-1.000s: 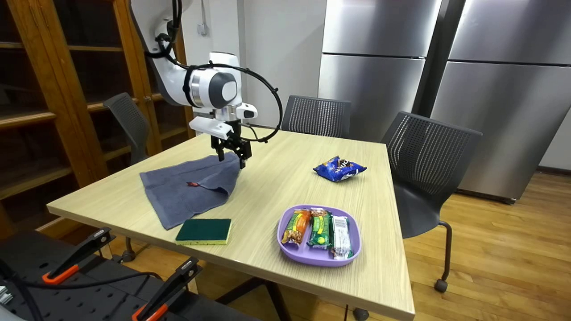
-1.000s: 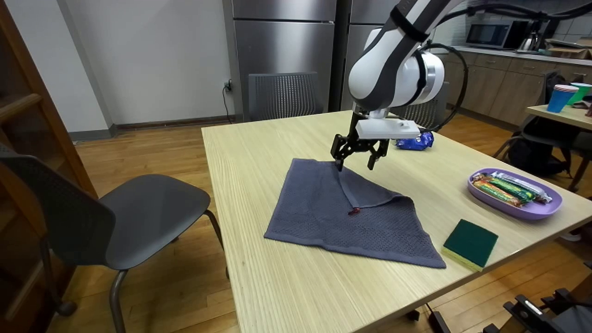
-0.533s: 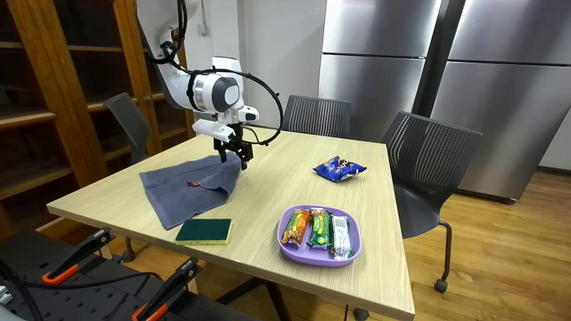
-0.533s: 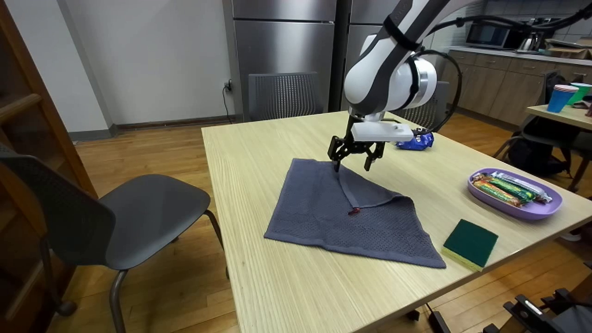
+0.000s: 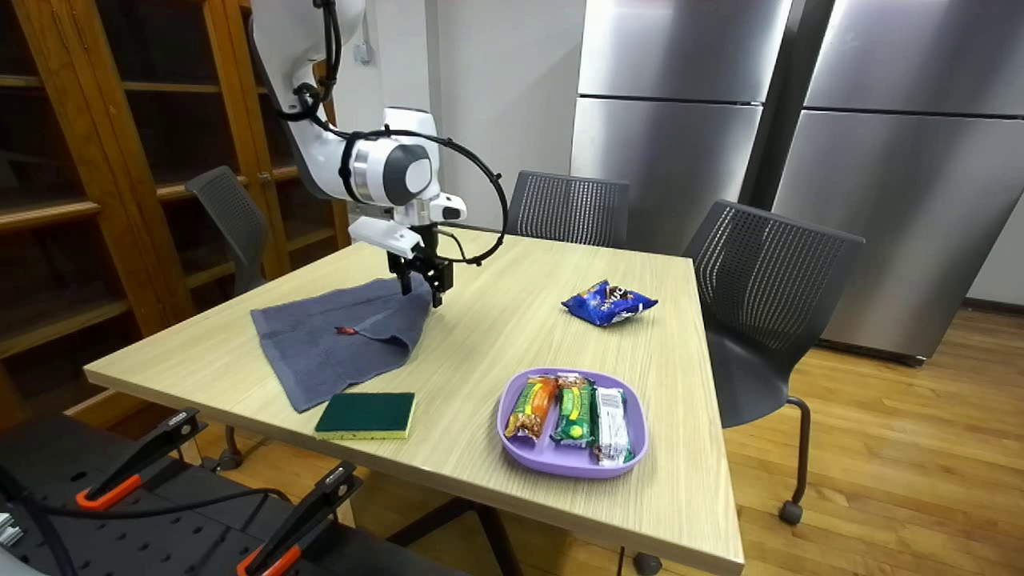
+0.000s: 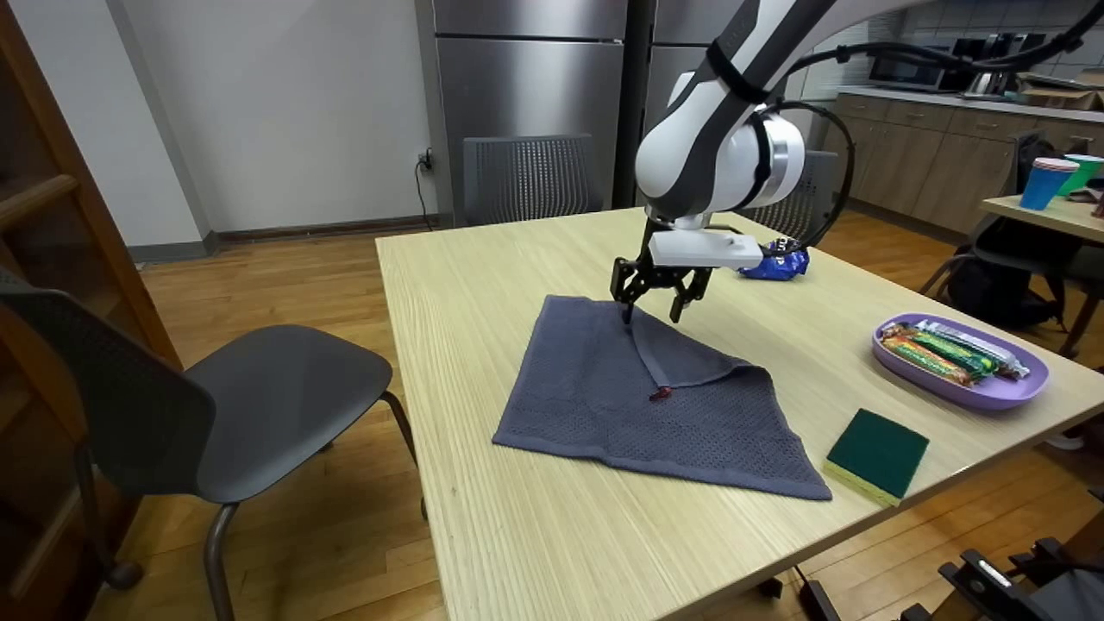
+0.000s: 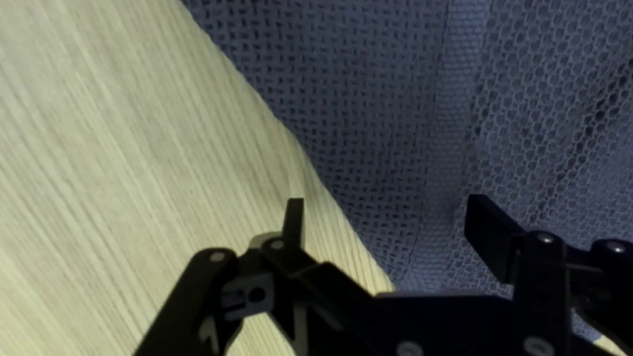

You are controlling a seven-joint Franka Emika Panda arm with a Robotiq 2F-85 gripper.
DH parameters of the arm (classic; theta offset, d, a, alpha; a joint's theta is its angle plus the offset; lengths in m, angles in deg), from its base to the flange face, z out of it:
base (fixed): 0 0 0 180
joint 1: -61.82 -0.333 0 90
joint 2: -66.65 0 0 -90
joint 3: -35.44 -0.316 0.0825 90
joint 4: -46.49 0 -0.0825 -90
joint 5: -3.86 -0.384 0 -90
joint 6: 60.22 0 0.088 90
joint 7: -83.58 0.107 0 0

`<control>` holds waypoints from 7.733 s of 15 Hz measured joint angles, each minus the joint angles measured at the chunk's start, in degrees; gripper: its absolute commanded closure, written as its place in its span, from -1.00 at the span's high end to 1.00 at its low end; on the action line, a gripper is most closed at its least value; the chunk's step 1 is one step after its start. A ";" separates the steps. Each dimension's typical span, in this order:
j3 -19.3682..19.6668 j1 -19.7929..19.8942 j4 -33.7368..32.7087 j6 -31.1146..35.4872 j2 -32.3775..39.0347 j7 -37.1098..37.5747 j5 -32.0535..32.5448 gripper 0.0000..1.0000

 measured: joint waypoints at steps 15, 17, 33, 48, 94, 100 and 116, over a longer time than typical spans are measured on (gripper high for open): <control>0.00 -0.02 -0.54 0.00 0.11 0.01 -0.61 -0.98; 0.00 -0.02 -0.53 0.00 0.10 0.01 -0.65 -0.98; 0.34 3.90 1.30 0.00 -3.72 -0.61 -1.15 -0.98; 0.48 9.71 1.32 0.00 -6.19 -2.70 -3.68 -0.98; 7.44 14.13 18.02 2.01 -15.81 -3.04 -5.66 -0.98; 9.01 15.23 18.23 2.17 -16.42 -3.02 -5.95 -0.98; 11.51 19.01 18.03 2.20 -19.04 -3.01 -8.23 -0.98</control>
